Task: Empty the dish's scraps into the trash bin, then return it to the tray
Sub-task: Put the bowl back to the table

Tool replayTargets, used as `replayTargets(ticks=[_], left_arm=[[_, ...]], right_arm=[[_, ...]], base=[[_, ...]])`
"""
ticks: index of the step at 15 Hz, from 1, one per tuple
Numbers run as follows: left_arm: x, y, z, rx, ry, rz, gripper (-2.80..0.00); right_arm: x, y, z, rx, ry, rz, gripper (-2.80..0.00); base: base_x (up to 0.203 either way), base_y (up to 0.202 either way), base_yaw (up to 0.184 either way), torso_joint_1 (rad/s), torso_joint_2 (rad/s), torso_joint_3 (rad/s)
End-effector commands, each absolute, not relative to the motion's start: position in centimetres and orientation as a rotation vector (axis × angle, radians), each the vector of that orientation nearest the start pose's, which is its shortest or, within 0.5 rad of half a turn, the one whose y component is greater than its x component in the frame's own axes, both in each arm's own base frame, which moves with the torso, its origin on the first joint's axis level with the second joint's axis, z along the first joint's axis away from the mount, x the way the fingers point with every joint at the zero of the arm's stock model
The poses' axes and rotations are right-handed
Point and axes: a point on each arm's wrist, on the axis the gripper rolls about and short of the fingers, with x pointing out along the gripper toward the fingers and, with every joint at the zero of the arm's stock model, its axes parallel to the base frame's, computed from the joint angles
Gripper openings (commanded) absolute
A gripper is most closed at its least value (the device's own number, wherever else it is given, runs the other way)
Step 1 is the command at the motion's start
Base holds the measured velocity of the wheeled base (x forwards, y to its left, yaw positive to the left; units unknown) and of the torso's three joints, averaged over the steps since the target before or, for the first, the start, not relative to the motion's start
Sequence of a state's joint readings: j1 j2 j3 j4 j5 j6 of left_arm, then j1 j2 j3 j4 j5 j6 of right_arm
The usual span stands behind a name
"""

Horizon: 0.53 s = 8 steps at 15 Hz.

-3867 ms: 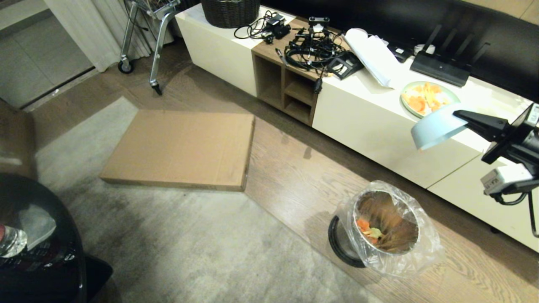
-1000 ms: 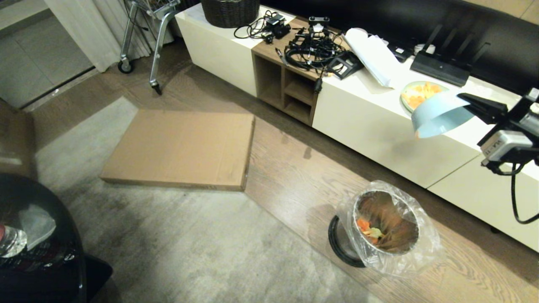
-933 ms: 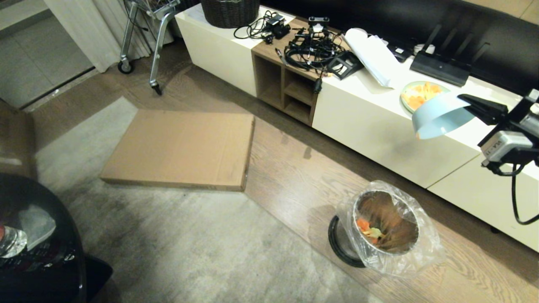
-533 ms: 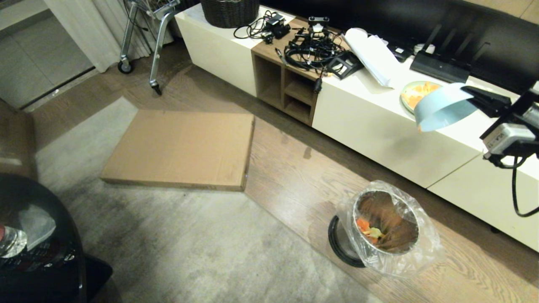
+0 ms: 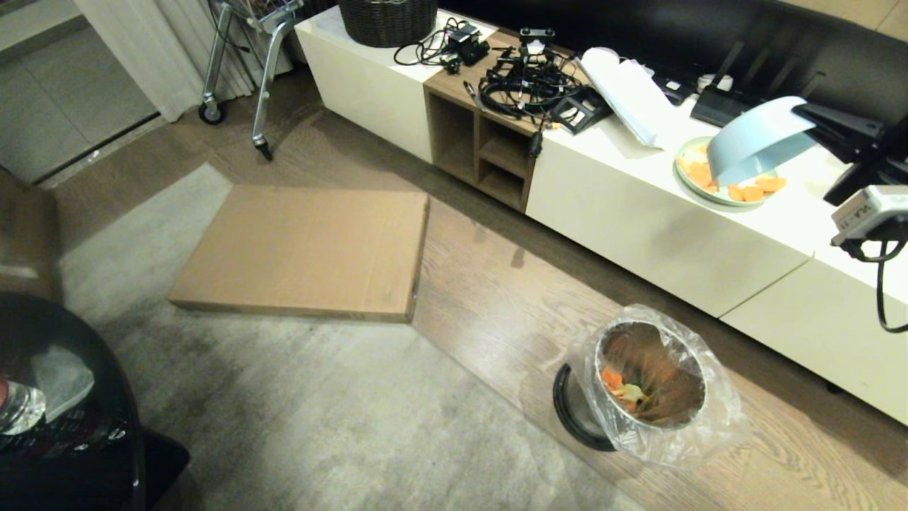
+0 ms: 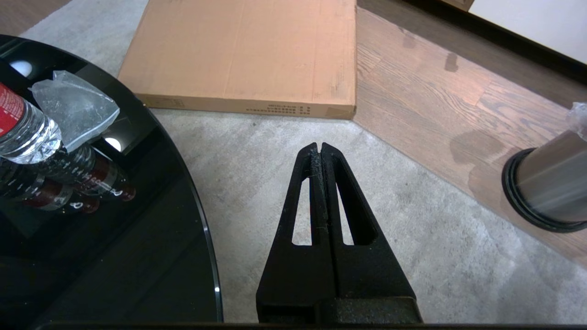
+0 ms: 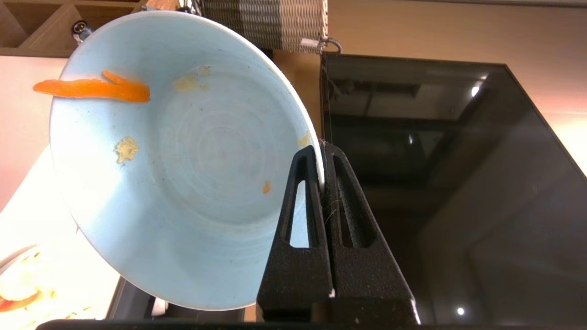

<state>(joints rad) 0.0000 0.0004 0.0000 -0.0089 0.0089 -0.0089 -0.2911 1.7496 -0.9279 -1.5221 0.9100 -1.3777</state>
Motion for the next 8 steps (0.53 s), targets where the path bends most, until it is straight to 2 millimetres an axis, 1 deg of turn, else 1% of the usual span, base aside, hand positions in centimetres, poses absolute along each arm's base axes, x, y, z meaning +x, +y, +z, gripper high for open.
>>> replayTargets(ticks=[1, 4, 6, 8], left_arm=[[-2.3, 0.0, 7.6, -0.009, -0.009, 0.009, -2.8], [-2.3, 0.0, 7.6, -0.009, -0.009, 0.009, -2.8], [-2.3, 0.0, 7.6, -0.009, -0.009, 0.009, -2.8], [-2.3, 0.0, 7.6, -0.009, -0.009, 0.009, -2.8]], right_arm=[[29.1, -6.9, 28.0, -1.721, -0.988, 0.094, -2.8], [29.2, -6.9, 27.3, -1.769, -1.009, 0.124, -2.8], [29.4, -6.9, 25.9, -1.802, -0.992, 0.144, -2.8], [29.3, -6.8, 23.7, -1.827, -0.95, 0.175, -2.8]], base=[[0.0, 0.0, 0.0, 0.0, 0.0, 0.0], [0.0, 0.0, 0.0, 0.0, 0.0, 0.0], [0.0, 0.0, 0.0, 0.0, 0.0, 0.0], [0.0, 0.0, 0.0, 0.0, 0.0, 0.0]])
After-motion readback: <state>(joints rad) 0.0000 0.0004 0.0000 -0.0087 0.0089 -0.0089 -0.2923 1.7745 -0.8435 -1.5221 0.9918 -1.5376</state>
